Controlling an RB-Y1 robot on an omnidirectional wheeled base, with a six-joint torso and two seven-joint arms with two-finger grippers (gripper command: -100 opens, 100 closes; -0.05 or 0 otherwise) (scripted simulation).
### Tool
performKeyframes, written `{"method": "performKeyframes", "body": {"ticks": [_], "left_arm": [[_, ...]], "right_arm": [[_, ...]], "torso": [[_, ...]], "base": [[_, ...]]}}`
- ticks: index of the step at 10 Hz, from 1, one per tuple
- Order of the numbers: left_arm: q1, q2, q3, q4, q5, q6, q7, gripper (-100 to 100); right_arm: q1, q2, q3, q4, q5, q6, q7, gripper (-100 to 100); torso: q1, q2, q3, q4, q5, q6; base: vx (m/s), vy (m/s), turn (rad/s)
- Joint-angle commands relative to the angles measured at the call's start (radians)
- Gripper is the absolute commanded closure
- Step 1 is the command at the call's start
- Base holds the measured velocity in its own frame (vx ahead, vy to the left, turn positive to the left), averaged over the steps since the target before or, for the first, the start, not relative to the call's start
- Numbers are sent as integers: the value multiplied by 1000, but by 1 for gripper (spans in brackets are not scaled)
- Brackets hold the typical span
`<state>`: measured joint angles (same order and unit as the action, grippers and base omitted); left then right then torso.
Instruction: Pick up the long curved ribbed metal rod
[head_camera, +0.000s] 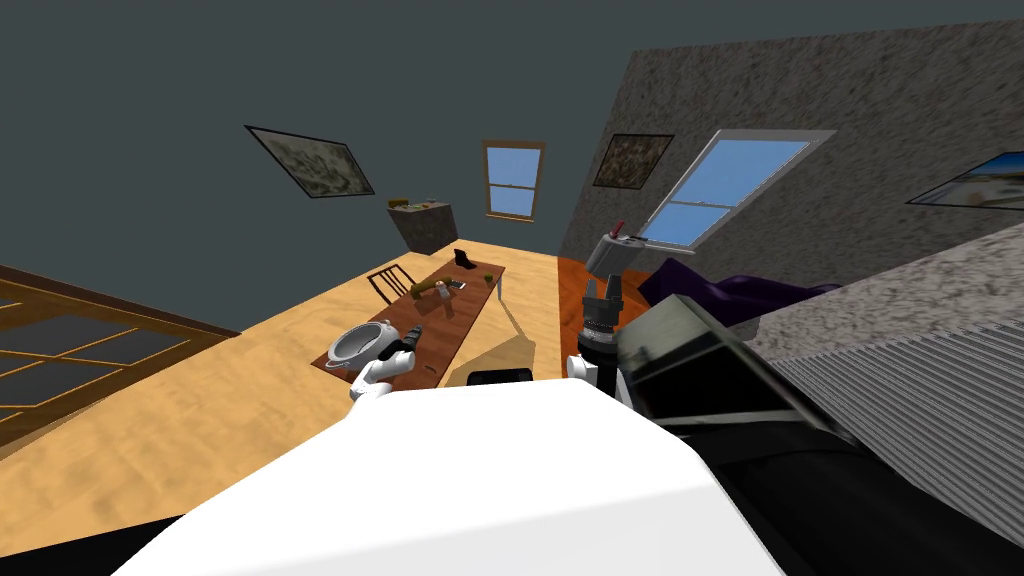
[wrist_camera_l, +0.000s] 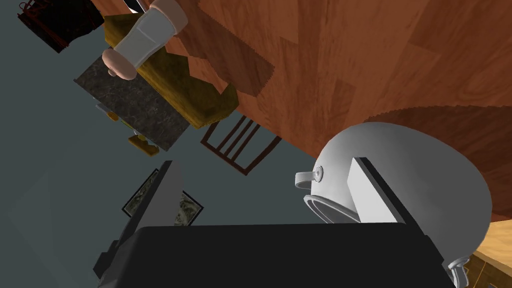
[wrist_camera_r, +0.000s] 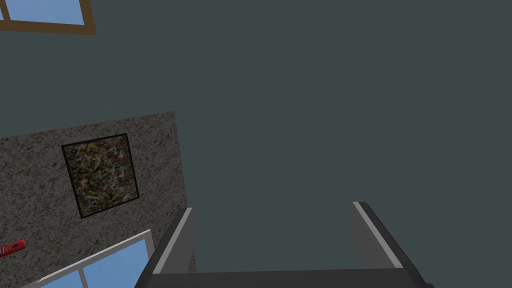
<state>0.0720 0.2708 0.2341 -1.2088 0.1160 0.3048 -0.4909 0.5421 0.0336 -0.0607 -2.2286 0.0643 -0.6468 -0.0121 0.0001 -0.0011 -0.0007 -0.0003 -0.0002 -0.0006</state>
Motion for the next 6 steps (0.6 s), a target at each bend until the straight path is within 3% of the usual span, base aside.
{"method": "performKeyframes", "body": {"ticks": [1,2,4,5,6], "left_arm": [[-14,6,0,29,4,5,-1,-100],[-29,6,6,66,14,42,-13,-100],[-29,6,6,84,14,42,-13,-100],[-42,6,10,125,23,79,-22,-100],[-42,6,10,129,23,79,-22,-100]], "right_arm": [[0,0,0,0,0,0,0,0],[0,0,0,0,0,0,0,0],[0,0,0,0,0,0,0,0],[0,0,0,0,0,0,0,0],[0,0,0,0,0,0,0,0]], "torso": [[0,0,0,0,0,0],[0,0,0,0,0,0],[0,0,0,0,0,0],[0,1,0,0,0,0],[0,0,0,0,0,0]], "base": [[9,3,7],[20,4,-89],[12,6,-35],[16,9,-93],[17,12,-59]]}}
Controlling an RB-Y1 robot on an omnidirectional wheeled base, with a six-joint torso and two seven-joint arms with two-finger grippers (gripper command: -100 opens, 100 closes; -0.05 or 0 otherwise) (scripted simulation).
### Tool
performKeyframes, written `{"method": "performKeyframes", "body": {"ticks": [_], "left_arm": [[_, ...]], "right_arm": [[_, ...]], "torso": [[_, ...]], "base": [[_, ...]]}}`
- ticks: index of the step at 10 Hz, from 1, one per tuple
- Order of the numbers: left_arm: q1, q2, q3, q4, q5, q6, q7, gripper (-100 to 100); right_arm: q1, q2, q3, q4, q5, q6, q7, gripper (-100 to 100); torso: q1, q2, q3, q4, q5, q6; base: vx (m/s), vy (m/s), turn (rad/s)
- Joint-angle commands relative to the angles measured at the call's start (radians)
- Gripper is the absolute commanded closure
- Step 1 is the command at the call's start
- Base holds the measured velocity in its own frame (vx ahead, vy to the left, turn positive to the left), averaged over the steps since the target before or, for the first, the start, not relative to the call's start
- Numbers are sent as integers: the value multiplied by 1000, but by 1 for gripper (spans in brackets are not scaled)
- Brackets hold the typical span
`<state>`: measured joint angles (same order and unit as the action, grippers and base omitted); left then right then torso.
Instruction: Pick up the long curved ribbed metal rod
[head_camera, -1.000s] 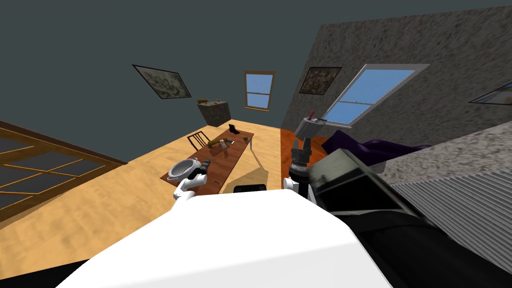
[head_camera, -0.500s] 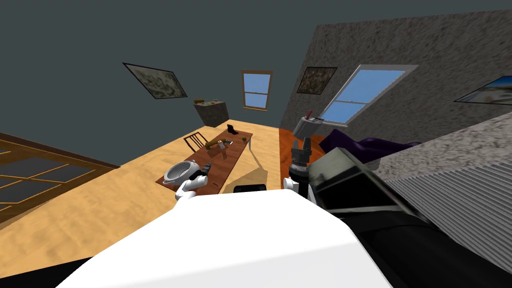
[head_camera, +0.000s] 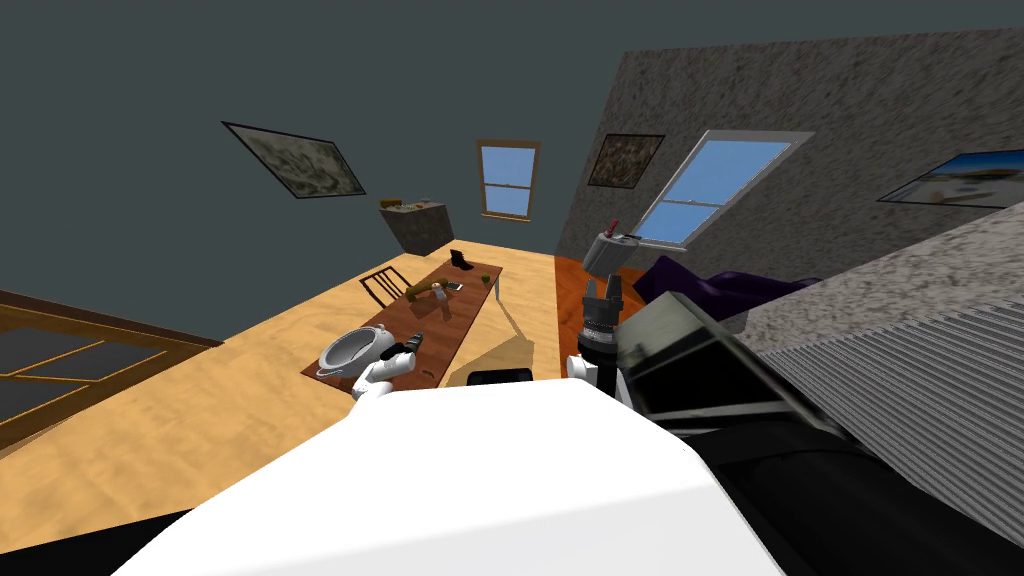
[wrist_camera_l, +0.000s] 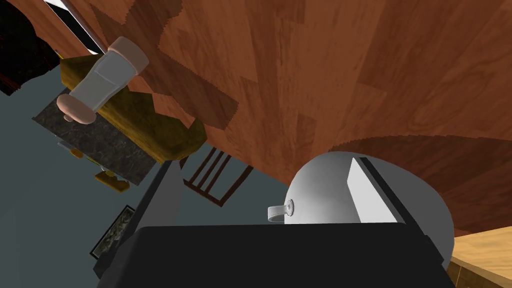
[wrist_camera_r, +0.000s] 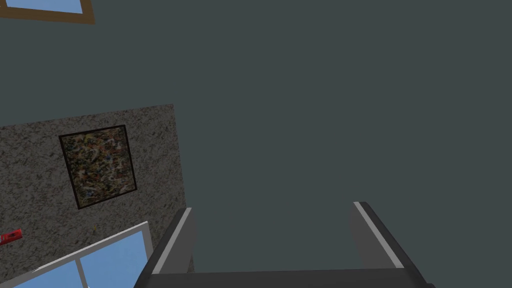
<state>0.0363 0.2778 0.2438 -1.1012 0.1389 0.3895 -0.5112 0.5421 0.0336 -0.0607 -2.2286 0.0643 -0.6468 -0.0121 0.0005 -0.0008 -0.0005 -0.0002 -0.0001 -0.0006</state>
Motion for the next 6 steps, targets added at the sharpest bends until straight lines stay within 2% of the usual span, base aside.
{"method": "performKeyframes", "body": {"ticks": [1,2,3,4,5,6], "left_arm": [[-6,-1,1,29,0,-6,-2,-100],[-18,-2,5,66,9,31,-11,-100],[-18,-2,5,80,9,31,-11,-100],[-29,-5,9,113,17,66,-18,-100],[-29,-5,9,129,17,66,-18,-100],[-39,-7,13,160,26,100,-25,-100]], "right_arm": [[0,0,0,0,0,0,0,0],[0,0,0,0,0,0,0,0],[0,0,0,0,0,0,0,0],[0,0,0,0,0,0,0,0],[0,0,0,0,0,0,0,0],[0,0,0,0,0,0,0,0]], "torso": [[0,0,0,0,0,0],[0,0,0,0,0,0],[0,0,0,0,0,0],[0,0,0,0,0,0],[0,0,0,0,0,0],[0,0,0,0,0,0]], "base": [[8,5,2],[19,9,-89],[17,11,-65],[19,9,-123],[19,12,-50],[21,14,-99]]}}
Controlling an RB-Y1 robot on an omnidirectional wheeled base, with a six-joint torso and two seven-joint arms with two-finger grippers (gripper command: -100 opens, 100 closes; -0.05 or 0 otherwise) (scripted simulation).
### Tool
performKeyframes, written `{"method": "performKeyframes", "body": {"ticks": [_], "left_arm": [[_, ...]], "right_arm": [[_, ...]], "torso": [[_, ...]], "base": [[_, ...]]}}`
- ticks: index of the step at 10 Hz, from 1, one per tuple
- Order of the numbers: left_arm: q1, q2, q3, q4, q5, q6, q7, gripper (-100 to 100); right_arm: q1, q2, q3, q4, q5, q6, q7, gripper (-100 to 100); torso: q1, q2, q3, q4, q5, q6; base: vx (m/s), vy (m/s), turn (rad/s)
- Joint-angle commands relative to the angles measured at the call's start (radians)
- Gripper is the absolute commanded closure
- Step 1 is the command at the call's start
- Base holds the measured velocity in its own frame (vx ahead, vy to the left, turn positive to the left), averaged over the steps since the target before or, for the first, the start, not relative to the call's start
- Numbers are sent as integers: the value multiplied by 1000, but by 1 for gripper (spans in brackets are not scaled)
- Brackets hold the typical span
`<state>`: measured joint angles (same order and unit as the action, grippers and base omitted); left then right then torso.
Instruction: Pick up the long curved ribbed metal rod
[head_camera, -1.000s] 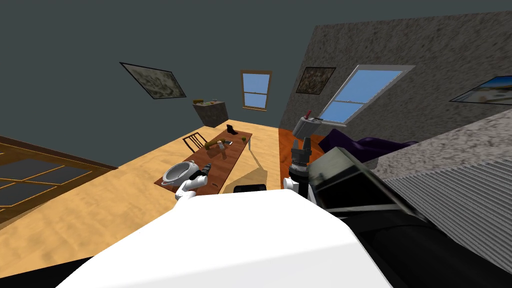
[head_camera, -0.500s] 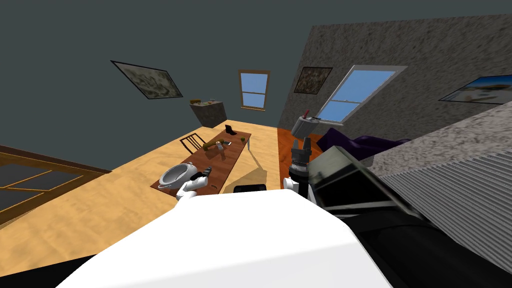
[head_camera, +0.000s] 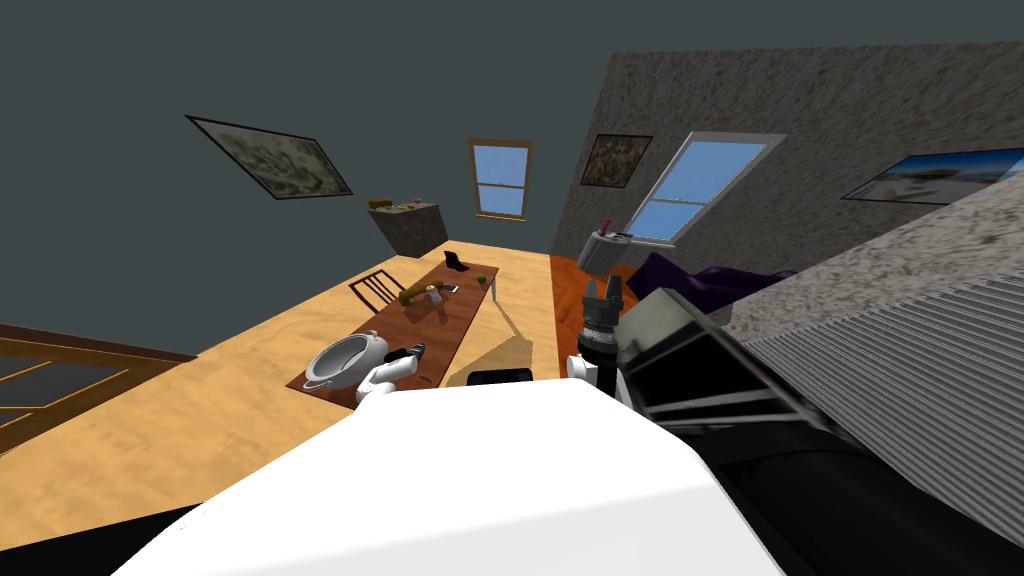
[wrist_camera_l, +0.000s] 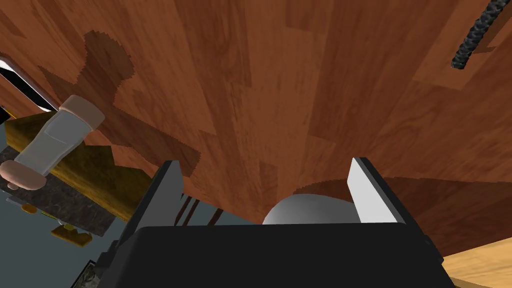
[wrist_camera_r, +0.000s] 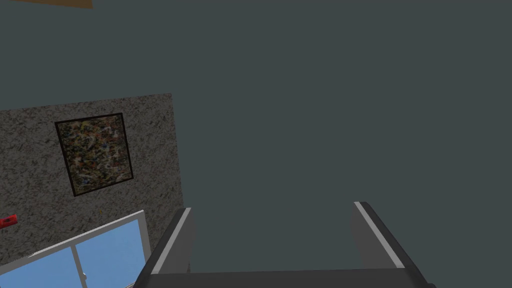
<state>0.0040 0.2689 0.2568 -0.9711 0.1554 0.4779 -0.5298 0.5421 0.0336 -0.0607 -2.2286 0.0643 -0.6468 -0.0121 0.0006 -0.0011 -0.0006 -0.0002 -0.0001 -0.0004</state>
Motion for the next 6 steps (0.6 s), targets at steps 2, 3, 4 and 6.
{"method": "performKeyframes", "body": {"ticks": [2,3,4,6], "left_arm": [[-16,-2,3,71,17,45,-12,-100],[-16,-2,3,91,17,45,-12,-100],[-25,-4,6,119,25,76,-17,-100],[-32,-6,9,163,32,106,-22,-100]], "right_arm": [[0,0,0,0,0,0,0,0],[0,0,0,0,0,0,0,0],[0,0,0,0,0,0,0,0],[0,0,0,0,0,0,0,0]], "torso": [[0,0,0,0,0,0],[0,0,0,0,0,0],[0,0,0,0,0,0],[0,1,0,0,0,-1]], "base": [[17,15,-70],[15,15,-50],[17,15,-103],[14,18,-64]]}}
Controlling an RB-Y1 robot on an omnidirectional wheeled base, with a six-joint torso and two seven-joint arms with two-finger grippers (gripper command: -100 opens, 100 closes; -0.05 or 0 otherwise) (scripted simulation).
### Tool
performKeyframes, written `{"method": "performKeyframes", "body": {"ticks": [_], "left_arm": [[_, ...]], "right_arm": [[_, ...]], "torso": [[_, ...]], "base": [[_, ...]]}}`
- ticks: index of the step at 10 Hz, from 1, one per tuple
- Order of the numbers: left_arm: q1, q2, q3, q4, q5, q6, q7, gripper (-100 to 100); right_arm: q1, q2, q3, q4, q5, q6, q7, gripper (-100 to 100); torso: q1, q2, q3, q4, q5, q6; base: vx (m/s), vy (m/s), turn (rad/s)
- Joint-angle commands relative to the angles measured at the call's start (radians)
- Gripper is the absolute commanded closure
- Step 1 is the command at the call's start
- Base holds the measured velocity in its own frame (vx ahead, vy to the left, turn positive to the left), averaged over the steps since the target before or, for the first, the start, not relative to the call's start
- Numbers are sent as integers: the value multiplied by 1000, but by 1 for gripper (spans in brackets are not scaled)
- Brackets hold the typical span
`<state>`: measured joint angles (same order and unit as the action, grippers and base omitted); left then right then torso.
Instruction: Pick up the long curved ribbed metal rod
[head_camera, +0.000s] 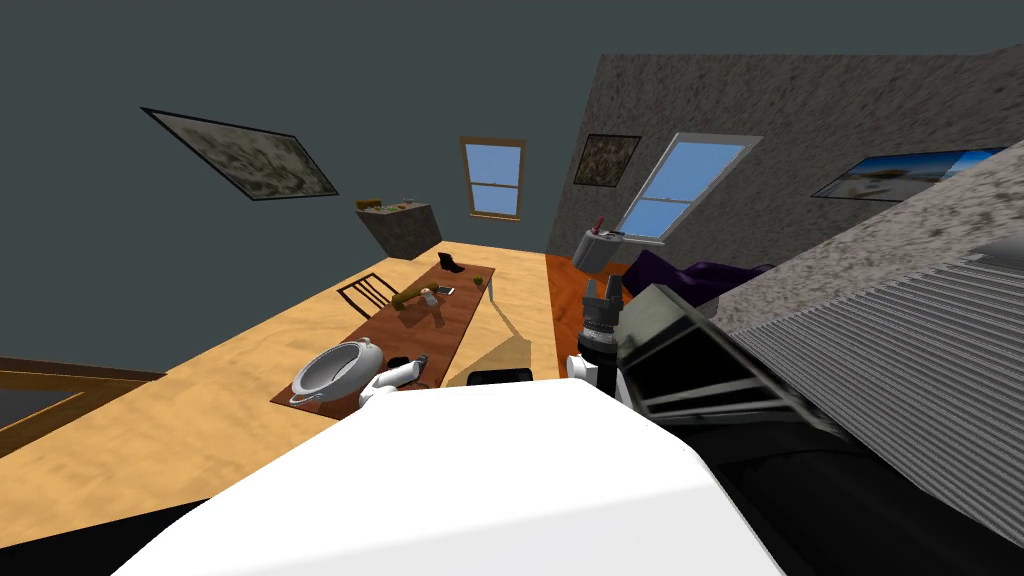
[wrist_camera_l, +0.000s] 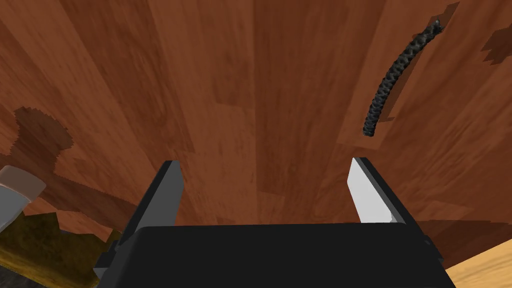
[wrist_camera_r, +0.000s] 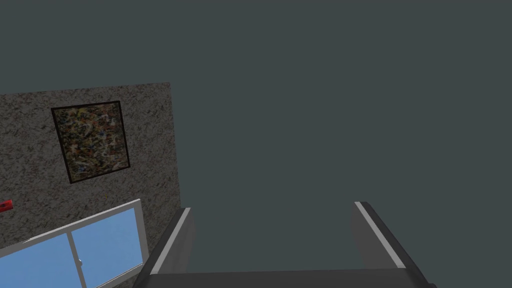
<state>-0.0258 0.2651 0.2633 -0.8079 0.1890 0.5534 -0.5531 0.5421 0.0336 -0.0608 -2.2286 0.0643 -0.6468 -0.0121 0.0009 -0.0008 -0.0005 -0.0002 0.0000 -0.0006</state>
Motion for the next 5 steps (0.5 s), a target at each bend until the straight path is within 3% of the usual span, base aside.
{"method": "performKeyframes", "body": {"ticks": [1,4,5], "left_arm": [[-3,-2,3,9,-2,31,2,-100],[-22,0,10,105,16,109,-10,-100],[-22,0,10,111,16,109,-10,-100]], "right_arm": [[0,0,0,0,0,0,0,0],[0,0,0,0,0,0,0,0],[0,0,0,0,0,0,0,0]], "torso": [[0,0,0,0,0,0],[0,0,0,0,0,0],[1,-1,0,0,0,0]], "base": [[13,19,-47],[22,28,-106],[17,29,-41]]}}
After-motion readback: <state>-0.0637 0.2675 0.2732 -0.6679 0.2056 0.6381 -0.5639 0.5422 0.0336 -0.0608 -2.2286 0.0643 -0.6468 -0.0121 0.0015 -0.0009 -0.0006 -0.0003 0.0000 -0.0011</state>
